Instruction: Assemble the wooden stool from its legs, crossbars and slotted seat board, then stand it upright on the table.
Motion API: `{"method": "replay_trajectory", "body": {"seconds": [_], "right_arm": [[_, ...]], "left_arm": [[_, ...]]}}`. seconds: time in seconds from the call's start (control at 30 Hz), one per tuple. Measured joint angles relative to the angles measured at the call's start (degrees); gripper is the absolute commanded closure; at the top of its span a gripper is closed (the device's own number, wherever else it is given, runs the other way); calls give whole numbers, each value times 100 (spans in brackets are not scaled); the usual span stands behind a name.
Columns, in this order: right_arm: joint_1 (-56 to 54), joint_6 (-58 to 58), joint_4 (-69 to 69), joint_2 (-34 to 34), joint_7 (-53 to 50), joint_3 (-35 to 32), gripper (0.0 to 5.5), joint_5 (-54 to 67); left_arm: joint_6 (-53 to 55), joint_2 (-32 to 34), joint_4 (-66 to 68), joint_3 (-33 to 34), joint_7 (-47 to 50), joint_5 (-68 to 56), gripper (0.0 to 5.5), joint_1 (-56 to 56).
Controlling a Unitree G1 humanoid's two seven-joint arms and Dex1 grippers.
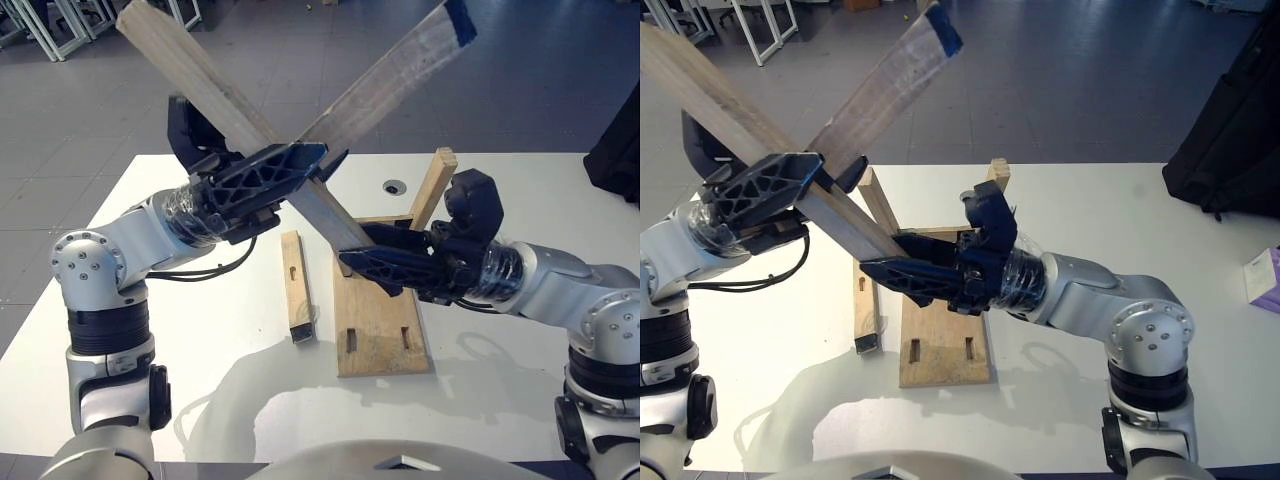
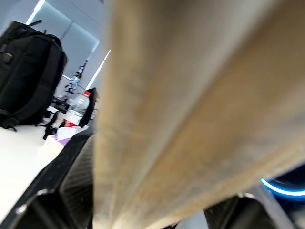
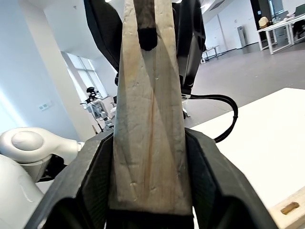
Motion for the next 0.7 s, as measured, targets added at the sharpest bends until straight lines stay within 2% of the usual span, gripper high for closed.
{"method": "replay_trajectory", "body": {"seconds": [0.1, 0.13, 0.27, 0.37, 0.47, 0.7], "right_arm": [[0, -76, 3, 0, -18, 82, 349, -69], [4, -87, 14, 2, -70, 87, 312, -66], [5, -110, 92, -61, -210, 49, 231, 284], [8, -207, 189, -302, -290, -211, 184, 478], [35, -265, 280, -588, -301, -440, 130, 484], [597, -339, 319, -914, -136, -586, 1, -98]], "left_arm": [[-5, 82, -3, -1, -21, 67, 301, 3], [-5, 96, -3, 1, -43, 92, 303, 3], [-60, 94, -3, 53, -325, 302, 318, 7], [-66, 164, 40, 246, -649, 484, 345, 131], [-144, 244, 187, 406, -817, 935, 346, 254], [-572, 197, -450, 549, -899, 1933, 346, 806]]}}
